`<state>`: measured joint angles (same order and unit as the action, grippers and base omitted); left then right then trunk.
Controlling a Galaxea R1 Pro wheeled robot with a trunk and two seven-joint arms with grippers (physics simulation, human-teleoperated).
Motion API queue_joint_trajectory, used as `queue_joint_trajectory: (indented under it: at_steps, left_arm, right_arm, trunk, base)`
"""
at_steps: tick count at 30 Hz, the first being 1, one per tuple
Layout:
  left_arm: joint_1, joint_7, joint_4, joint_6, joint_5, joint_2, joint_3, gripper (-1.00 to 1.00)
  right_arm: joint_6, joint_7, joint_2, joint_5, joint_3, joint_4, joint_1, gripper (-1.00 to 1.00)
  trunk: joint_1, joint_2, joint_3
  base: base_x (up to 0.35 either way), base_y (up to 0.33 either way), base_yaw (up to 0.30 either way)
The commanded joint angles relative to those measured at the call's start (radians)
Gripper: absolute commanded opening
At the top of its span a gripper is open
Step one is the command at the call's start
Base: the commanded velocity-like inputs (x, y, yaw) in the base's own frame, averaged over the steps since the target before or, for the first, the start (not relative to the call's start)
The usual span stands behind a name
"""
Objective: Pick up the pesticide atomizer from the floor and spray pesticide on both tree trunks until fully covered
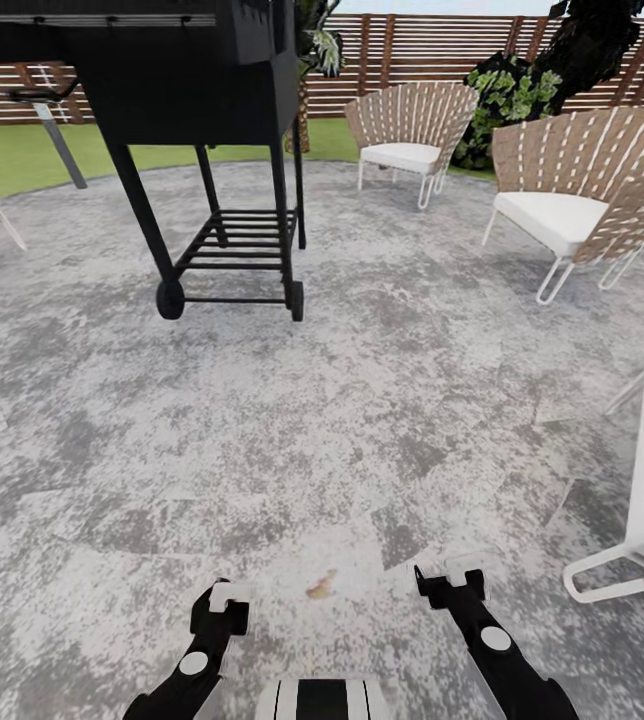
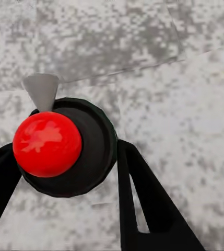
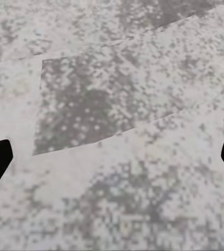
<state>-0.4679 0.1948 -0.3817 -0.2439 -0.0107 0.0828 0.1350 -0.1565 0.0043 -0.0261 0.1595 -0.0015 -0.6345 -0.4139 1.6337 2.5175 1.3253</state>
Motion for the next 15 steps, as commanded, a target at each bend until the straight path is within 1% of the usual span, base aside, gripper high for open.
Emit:
queue_joint_trajectory:
  at_steps: [1, 7, 15]
  left_arm:
    - [0.000, 0.000, 0.001, 0.000, 0.000, 0.000, 0.000, -1.00]
    - [0.000, -0.001, 0.000, 0.000, 0.000, 0.000, 0.000, -1.00]
    - [0.000, -0.001, 0.000, -0.001, 0.000, 0.000, 0.000, -1.00]
  right_arm:
    - [0.000, 0.000, 0.000, 0.000, 0.000, 0.001, 0.000, 1.00]
    - [0.000, 0.000, 0.000, 0.000, 0.000, 0.001, 0.000, 1.00]
    - [0.000, 0.000, 0.000, 0.000, 0.000, 0.001, 0.000, 1.00]
  trunk:
    - [0.000, 0.000, -0.002]
    - [0.000, 0.000, -0.011]
    - [0.000, 0.000, -0.023]
  base:
    - [0.000, 0.311, 0.000]
    - [-0.020, 0.311, 0.000]
    - [-0.129, 0.303, 0.000]
